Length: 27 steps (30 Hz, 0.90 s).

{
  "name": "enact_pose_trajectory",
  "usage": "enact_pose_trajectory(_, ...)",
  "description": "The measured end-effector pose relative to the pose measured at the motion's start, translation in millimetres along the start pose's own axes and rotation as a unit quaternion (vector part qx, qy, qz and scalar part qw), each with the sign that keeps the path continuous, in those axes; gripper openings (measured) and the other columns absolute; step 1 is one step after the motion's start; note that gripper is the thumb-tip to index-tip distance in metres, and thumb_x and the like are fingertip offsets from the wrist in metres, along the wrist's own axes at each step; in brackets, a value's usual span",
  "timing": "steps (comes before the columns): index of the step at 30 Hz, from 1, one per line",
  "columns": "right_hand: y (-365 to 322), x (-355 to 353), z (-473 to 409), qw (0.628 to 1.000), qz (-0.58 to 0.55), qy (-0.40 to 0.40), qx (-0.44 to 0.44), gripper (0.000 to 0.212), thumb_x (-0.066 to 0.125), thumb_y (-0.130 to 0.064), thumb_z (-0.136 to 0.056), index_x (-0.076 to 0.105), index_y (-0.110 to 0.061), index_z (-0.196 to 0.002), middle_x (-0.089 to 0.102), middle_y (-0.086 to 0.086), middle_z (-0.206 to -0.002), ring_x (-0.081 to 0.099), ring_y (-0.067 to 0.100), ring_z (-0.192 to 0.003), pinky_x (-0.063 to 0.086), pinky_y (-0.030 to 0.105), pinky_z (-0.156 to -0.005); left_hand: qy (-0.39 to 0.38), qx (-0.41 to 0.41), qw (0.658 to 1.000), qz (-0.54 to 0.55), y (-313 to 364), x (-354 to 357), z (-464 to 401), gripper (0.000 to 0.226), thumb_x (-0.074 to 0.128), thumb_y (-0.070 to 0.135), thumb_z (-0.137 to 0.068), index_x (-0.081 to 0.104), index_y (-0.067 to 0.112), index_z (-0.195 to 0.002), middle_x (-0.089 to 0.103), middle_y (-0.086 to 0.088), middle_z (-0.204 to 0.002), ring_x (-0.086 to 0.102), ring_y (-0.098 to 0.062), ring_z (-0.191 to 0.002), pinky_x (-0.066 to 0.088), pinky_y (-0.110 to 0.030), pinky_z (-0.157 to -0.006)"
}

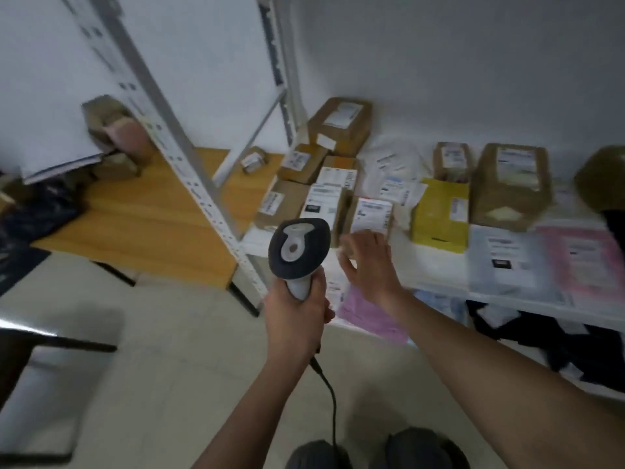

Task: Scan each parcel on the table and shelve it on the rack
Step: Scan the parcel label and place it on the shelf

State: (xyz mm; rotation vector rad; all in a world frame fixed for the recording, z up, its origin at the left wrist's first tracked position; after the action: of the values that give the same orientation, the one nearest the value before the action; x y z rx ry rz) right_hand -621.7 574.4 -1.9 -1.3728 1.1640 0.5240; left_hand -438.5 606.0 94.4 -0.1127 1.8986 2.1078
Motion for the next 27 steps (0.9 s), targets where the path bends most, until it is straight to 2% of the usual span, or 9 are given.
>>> enact_pose_trajectory(2,-64.2,37.0,-14.4,0.998,-0.007,-0.033,-0.051,0.044,0.036,-0.043,-0.095,0.059,-0.013,-0.117,0.059,0.012,-0.115,0.052,0.034,-0.108,0.043,0.045,-0.092,0.041,-0.005,0.999,0.000,-6.7,-58.9,-19.2,0.035,0.059,0.021,-0.096,0.059,-0.009,-0.077,0.064,-0.022,-0.061,0.062,-0.014,-0.044,0.045,-0.018,-0.041)
enact_pose_trajectory(7,-201.5,106.8,-41.5,0.984,-0.043,-0.100,-0.139,0.032,0.051,-0.031,-0.095,0.059,-0.012,-0.120,0.057,0.011,-0.121,0.048,0.034,-0.112,0.042,0.044,-0.091,0.141,-0.022,0.990,0.014,-25.2,-175.6,-60.7,0.033,0.058,0.023,-0.096,0.059,-0.006,-0.080,0.064,-0.016,-0.059,0.065,-0.019,-0.047,0.048,-0.021,-0.043)
enact_pose_trajectory(13,-302.8,177.2,-80.3,0.964,-0.058,-0.162,-0.203,0.033,0.047,-0.032,-0.099,0.055,-0.015,-0.126,0.054,0.009,-0.124,0.044,0.028,-0.116,0.042,0.042,-0.092,0.234,-0.052,0.970,0.041,-53.7,-273.3,-103.5,0.031,0.059,0.026,-0.096,0.059,0.001,-0.077,0.064,-0.012,-0.057,0.067,-0.023,-0.051,0.051,-0.025,-0.046)
enact_pose_trajectory(17,-346.0,224.3,-127.5,0.959,-0.072,-0.182,-0.204,0.032,0.045,-0.031,-0.099,0.054,-0.017,-0.127,0.053,0.007,-0.126,0.042,0.028,-0.118,0.040,0.042,-0.094,0.264,-0.058,0.962,0.046,-66.6,-319.7,-150.7,0.029,0.059,0.026,-0.096,0.059,0.002,-0.080,0.063,-0.012,-0.059,0.067,-0.022,-0.050,0.053,-0.027,-0.048)
enact_pose_trajectory(21,-384.6,267.9,-189.1,0.959,-0.096,-0.188,-0.191,0.030,0.043,-0.030,-0.100,0.054,-0.016,-0.124,0.051,0.007,-0.124,0.041,0.027,-0.117,0.040,0.042,-0.094,0.266,-0.048,0.962,0.038,-64.9,-353.7,-222.3,0.026,0.060,0.025,-0.096,0.059,0.006,-0.078,0.064,-0.014,-0.061,0.066,-0.024,-0.051,0.055,-0.034,-0.052)
enact_pose_trajectory(27,-423.7,326.3,-288.5,0.961,-0.115,-0.219,-0.120,0.031,0.043,-0.030,-0.101,0.052,-0.016,-0.126,0.047,0.008,-0.129,0.037,0.028,-0.123,0.040,0.042,-0.095,0.268,-0.032,0.961,0.056,-40.1,-407.2,-333.2,0.024,0.061,0.022,-0.095,0.058,-0.001,-0.088,0.063,-0.023,-0.069,0.063,-0.026,-0.054,0.050,-0.020,-0.047)
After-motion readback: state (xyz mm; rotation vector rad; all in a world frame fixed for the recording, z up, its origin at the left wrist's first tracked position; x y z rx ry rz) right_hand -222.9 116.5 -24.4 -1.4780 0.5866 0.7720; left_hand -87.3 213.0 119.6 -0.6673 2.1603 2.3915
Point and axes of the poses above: each hand's wrist, its own z-axis away from the middle knuckle, its own x-axis out of the palm, y = z × x, the point moved 7 cm from there along -z, towards the middle knuckle
